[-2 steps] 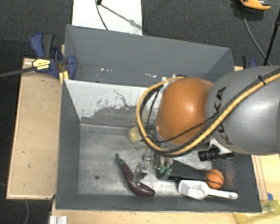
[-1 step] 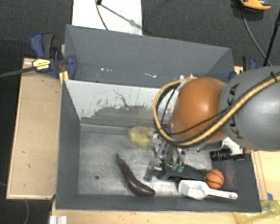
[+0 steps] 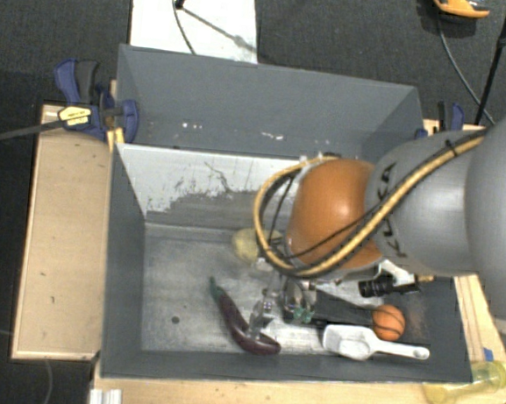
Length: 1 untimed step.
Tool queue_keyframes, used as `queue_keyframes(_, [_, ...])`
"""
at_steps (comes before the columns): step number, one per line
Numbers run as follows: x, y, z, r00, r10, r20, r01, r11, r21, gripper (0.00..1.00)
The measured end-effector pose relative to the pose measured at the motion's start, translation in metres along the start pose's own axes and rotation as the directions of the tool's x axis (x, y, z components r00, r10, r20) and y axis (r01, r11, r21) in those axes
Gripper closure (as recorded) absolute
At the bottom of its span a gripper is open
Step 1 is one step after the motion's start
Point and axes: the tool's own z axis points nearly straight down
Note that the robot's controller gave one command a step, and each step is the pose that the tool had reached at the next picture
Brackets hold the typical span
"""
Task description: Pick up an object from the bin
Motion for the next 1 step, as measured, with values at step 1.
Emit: queue_keyframes(1, [0.0082, 0.0063, 0.0379, 0.992, 0.123, -0.014, -0.123, 0.992, -0.001, 0.0])
